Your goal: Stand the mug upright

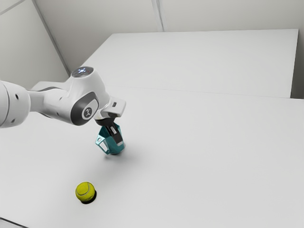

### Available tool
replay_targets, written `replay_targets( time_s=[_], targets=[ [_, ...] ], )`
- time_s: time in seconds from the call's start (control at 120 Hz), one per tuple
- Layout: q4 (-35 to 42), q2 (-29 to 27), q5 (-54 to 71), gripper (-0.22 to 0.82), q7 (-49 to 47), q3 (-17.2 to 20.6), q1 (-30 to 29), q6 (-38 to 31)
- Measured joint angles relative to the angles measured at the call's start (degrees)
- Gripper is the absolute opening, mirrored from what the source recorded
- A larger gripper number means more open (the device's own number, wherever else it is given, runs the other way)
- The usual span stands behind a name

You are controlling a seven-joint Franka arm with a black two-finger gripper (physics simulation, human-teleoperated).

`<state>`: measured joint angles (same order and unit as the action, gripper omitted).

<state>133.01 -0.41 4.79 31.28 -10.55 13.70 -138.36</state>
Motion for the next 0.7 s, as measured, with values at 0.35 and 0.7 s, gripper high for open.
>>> replay_targets(
  time_s=[0.35, 0.7],
  targets=[
    [-5.3, -3.2, -0.8, 0.46, -0.8, 0.8, -2.0, 1.9],
    [-42.2, 13.3, -8.3, 0.58, -1.6, 1.3, -2.9, 24.7]
  ],
)
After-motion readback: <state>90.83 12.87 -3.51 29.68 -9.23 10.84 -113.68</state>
